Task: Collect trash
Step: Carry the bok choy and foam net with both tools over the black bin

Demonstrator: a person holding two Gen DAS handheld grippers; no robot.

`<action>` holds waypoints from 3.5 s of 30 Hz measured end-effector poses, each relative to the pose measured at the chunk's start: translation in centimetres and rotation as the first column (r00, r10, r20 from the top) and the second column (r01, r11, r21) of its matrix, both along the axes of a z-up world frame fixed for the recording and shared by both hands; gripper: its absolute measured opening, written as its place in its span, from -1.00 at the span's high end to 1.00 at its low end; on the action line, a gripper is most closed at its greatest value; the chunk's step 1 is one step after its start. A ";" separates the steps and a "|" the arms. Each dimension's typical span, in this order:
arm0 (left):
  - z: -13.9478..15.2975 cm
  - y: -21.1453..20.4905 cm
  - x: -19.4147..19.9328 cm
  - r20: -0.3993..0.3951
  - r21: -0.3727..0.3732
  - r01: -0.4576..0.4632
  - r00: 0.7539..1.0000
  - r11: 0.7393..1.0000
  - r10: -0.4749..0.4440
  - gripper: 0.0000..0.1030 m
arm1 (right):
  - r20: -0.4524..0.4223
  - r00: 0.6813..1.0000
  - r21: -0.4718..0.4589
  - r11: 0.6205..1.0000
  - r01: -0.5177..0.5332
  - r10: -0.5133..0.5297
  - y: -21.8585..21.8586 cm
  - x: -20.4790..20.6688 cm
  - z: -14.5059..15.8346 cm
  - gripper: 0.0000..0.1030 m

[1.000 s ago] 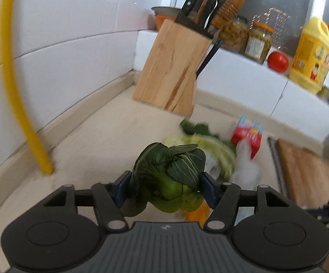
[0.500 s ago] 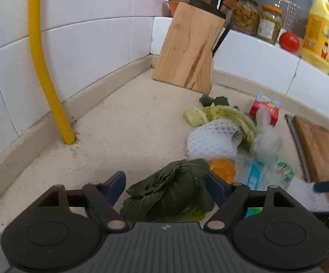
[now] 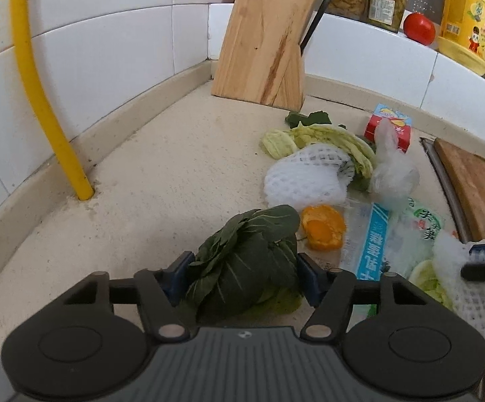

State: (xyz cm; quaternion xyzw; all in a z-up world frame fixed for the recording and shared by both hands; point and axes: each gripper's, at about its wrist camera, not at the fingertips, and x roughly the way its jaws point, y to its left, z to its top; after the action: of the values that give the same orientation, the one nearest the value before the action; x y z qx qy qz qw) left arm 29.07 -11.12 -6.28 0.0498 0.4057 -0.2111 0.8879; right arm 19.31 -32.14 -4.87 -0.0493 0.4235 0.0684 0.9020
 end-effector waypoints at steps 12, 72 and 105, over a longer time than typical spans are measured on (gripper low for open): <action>3.5 1.9 -3.6 0.025 -0.072 -0.087 0.996 0.994 0.089 -0.10 | 0.086 0.996 0.106 0.994 -0.007 -0.003 -1.7 -2.0 3.3 0.62; 7.0 21.5 -18.7 0.138 -0.180 -0.491 0.846 0.853 0.516 -0.03 | 0.191 0.879 0.192 0.862 -0.469 0.436 22.3 -3.0 5.7 0.62; 3.8 29.0 -22.3 0.088 -0.198 -0.620 0.760 0.759 0.644 -0.03 | 0.134 0.814 0.151 0.800 -0.581 0.566 31.7 -6.2 4.0 0.62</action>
State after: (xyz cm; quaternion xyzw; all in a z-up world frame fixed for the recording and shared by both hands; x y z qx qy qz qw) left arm 6.77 17.91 -2.49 -0.1446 0.3126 0.0747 0.9358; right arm 13.15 -0.39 -0.91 -0.0939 0.3429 0.3749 0.8562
